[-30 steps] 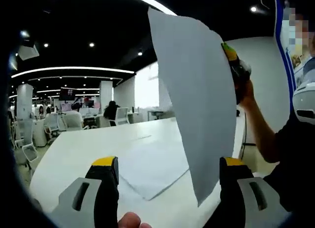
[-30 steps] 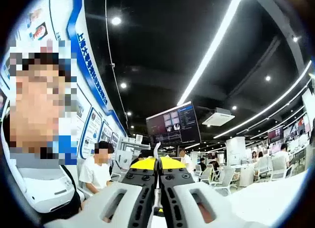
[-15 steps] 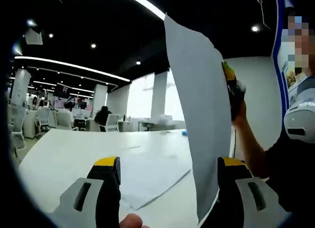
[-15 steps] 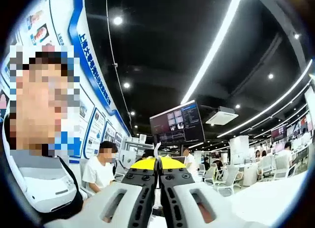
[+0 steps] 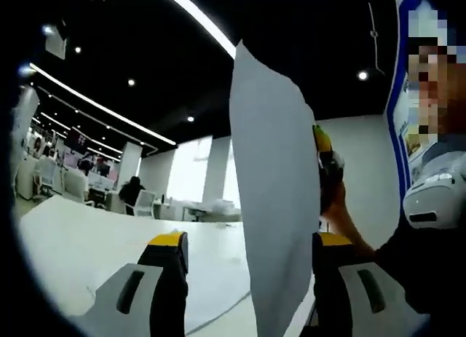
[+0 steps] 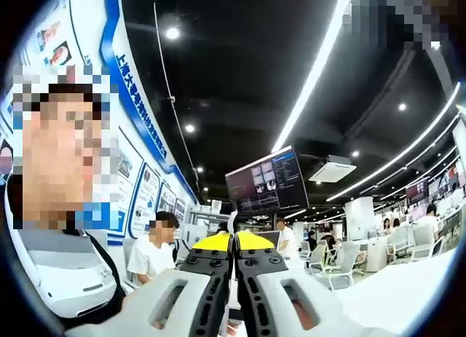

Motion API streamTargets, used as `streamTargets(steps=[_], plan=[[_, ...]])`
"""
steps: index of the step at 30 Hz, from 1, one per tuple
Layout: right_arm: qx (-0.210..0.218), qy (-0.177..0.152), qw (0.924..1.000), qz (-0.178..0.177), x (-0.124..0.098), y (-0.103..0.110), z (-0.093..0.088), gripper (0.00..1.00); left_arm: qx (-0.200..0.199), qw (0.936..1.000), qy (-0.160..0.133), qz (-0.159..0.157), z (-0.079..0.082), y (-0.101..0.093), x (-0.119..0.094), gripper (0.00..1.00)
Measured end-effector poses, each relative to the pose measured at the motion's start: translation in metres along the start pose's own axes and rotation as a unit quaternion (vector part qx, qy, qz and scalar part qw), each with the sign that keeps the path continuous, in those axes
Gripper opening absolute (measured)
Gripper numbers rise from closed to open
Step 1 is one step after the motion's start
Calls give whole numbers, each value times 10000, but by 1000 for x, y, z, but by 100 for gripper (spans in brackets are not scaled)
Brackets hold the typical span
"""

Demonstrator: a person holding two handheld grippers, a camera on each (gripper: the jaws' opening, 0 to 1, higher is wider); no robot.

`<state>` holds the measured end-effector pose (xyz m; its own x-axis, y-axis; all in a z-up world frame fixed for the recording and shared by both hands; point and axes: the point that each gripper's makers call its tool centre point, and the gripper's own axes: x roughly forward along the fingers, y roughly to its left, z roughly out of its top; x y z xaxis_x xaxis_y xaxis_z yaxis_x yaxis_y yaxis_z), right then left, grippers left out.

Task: Organize the stack of printing papers by aligning and flattening the scattered papers on the table

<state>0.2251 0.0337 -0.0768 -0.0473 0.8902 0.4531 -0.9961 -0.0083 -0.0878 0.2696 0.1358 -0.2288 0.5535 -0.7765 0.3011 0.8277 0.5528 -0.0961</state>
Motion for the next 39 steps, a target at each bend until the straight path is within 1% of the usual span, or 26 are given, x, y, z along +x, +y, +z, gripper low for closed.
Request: streamTargets(steps=[3, 6, 8, 10, 12, 15, 18, 21, 24, 29, 32, 37, 39], plan=[[-18, 1, 10000, 64, 2, 4, -1, 0, -28, 9999, 43, -120, -5, -2, 6, 70], [-34, 6, 10000, 44, 3, 3, -2, 0, -146, 9994, -78, -311, -5, -9, 11, 70], [-50, -14, 10000, 2, 3, 1, -2, 0, -191, 9988, -144, -422, -3, -12, 13, 67], [-29, -19, 10000, -24, 3, -2, -2, 0, -153, 9986, -226, -456, 1, -14, 15, 61], [4, -6, 10000, -58, 3, -5, -4, 0, -137, 9980, -363, -500, 7, -16, 16, 58], [31, -9, 10000, -86, 3, -7, -5, 0, -205, 9973, -477, -525, 13, -17, 17, 57], [56, -24, 9999, -100, 4, -10, -5, 0, -267, 9961, -556, -634, 16, -21, 20, 54], [70, -26, 9999, -139, 4, -13, -6, 0, -314, 9949, -586, -752, 16, -27, 24, 48], [75, 0, 9997, -214, 4, -17, -9, 0, -185, 9957, -546, -721, 14, -30, 27, 41], [140, -60, 9995, -279, 2, -19, -8, 0, -191, 9949, -501, -851, 10, -37, 32, 39], [142, -86, 9994, -316, 1, -21, -7, 0, -159, 9944, -563, -884, 13, -39, 33, 36], [155, -152, 9988, -444, -4, -28, -5, 0, -180, 9921, -684, -1040, 18, -46, 31, 35], [199, -167, 9983, -518, -6, -32, -6, 0, -100, 9918, -612, -1115, 15, -51, 30, 35]])
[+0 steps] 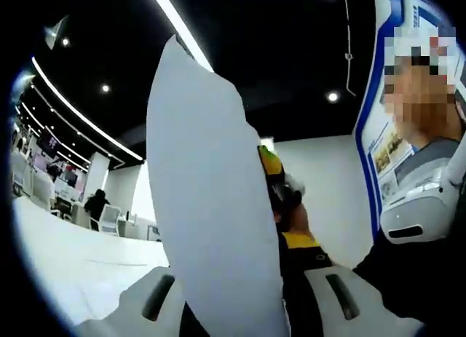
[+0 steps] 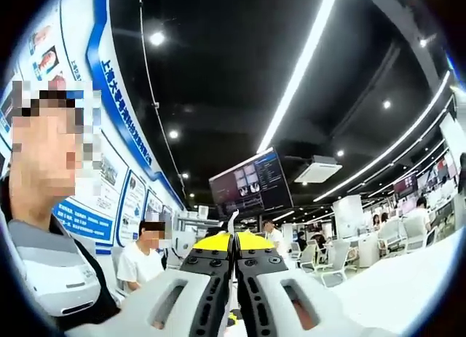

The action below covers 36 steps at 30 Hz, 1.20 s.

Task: Organize the stack of printing papers by aligning and flattening the scattered papers on the table

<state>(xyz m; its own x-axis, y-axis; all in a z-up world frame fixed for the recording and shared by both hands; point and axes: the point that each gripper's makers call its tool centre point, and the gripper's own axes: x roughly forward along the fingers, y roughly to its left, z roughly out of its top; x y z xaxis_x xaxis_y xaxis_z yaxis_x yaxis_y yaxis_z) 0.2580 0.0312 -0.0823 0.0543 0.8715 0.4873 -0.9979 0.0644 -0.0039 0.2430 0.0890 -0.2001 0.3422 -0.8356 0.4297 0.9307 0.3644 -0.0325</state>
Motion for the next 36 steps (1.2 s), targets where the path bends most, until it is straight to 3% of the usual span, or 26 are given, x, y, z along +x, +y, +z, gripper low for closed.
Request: streamTargets(steps=[3, 8, 11, 19, 23, 26, 36], plan=[[46, 30, 9999, -111, -2, -8, -4, 0, 126, 9996, 143, -192, -5, -10, 1, 35], [173, -74, 9997, -185, -5, -17, -3, 0, 274, 9985, 454, -103, -14, -8, 7, 33], [190, -109, 9995, -215, -6, -19, -3, 0, 381, 9971, 659, 9, -19, -5, 9, 22], [266, -72, 9992, -281, -10, -23, -6, 0, 373, 9980, 505, 63, -13, -6, 15, 18], [259, -50, 9993, -253, -10, -22, -7, 0, 574, 9961, 631, 226, -18, 1, 19, 10], [313, -96, 9991, -256, -12, -25, -7, 0, 515, 9960, 654, 331, -19, 8, 19, 7], [438, -78, 9986, -271, -8, -29, -18, 0, 633, 9945, 716, 431, -22, 15, 18, 10]])
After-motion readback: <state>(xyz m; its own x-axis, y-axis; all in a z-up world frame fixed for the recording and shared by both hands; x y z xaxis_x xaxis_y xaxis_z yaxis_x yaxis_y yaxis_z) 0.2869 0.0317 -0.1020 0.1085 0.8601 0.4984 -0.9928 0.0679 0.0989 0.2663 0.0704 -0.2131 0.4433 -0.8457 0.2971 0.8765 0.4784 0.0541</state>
